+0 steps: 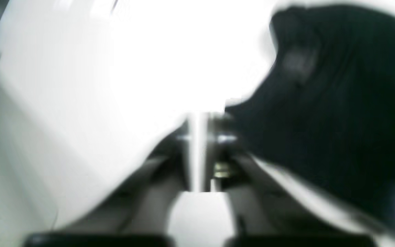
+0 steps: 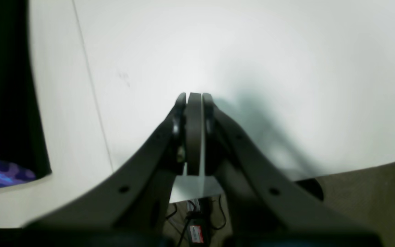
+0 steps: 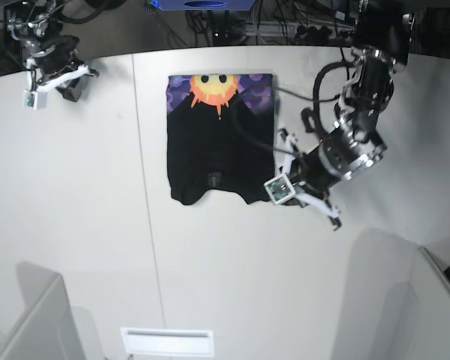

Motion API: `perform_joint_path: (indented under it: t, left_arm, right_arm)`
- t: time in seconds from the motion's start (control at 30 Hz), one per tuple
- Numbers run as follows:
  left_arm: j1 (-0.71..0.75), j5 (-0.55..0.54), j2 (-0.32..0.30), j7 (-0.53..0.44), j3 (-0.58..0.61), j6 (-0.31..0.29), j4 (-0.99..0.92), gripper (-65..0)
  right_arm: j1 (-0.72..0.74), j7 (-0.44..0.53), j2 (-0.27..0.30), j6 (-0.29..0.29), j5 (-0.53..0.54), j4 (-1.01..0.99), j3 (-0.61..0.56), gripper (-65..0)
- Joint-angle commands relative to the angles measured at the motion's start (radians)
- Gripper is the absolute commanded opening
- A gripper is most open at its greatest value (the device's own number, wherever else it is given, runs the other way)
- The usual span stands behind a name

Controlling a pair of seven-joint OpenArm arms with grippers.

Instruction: Fold the T-shirt properly

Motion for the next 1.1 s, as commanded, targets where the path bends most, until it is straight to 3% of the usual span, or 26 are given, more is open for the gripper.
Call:
perform_joint_path:
  t: [0.0,0.2,0.37,0.53,0.83,1.07]
  left_arm:
    - [0.036,0.003,-0.015,-0.02,-0.035,0.006,0.027,-65.0]
    - [0.274,-0.074,-0.025,-0.051,-0.273,0.006,0.027,-65.0]
    - [0.562,-0.215,-0.036,-0.293,-0.419,0.006,0.024,-65.0]
    - [0.829,-0.173,-0.035,-0.5,-0.477,0.006,0.024,-65.0]
    - [1.056,-0.157,-0.033,-0.517,-0.483,0.006,0.019,-65.0]
    - [1.106,-0.157,-0.038,-0.517,-0.443,0.006,-0.15,-65.0]
  right_arm:
    - [-0.003,0.02,0.012,0.019,0.011,0.027,0.004,-65.0]
    - [-0.086,0.11,0.067,0.029,0.011,0.105,-0.007,-65.0]
    - [-0.149,0.127,0.103,0.029,0.011,0.118,-0.004,-65.0]
    - [-0.224,0.123,0.093,0.029,0.011,0.134,-0.007,-65.0]
    - [-0.414,0.121,0.092,0.029,0.013,0.139,-0.007,-65.0]
    - [-0.457,-0.021,0.124,0.029,-0.031,0.056,-0.151,-65.0]
